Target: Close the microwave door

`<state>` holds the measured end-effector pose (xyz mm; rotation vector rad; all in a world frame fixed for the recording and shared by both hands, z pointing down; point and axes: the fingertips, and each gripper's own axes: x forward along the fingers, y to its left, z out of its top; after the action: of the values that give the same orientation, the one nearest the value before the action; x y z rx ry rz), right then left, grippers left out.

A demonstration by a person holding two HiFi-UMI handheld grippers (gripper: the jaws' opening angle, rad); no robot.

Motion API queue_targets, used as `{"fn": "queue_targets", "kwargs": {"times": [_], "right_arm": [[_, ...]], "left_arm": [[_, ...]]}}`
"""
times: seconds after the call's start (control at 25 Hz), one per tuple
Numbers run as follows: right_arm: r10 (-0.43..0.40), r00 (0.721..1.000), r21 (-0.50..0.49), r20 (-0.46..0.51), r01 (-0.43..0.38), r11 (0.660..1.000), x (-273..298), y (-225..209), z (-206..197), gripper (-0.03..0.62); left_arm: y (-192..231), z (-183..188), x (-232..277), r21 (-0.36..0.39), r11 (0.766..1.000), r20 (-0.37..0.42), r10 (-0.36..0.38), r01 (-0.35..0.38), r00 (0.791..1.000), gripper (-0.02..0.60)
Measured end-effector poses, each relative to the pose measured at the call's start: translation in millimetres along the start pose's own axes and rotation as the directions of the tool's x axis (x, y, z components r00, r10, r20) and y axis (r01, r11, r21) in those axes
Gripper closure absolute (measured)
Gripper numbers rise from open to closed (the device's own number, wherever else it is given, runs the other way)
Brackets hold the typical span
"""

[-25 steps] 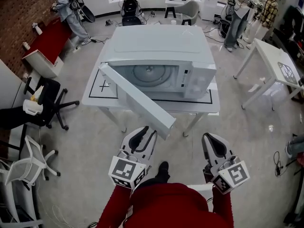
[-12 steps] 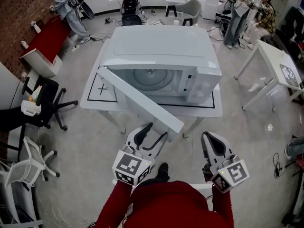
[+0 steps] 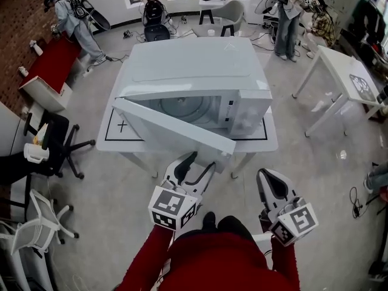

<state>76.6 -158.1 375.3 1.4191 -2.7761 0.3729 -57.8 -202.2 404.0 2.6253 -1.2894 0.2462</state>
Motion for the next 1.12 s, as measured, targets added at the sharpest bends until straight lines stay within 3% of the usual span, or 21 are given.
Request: {"fn": "queue_targets", "kwargs": {"times": [0.64, 1.12], "right_arm": [[-0.028, 1.0, -0.013, 0.01, 0.028, 1.0, 9, -26, 9, 0.579], [-0.04, 0.999, 0.0, -0.007, 0.04, 0.999, 20, -52, 9, 0.58]], "left_arm": [[12, 16, 49, -0.009, 0.999, 0.023, 0.036, -0.036, 0.999, 0.356], [35, 26, 81, -0.004, 0.991, 0.008, 0.134, -0.134, 0.991, 0.385]]}}
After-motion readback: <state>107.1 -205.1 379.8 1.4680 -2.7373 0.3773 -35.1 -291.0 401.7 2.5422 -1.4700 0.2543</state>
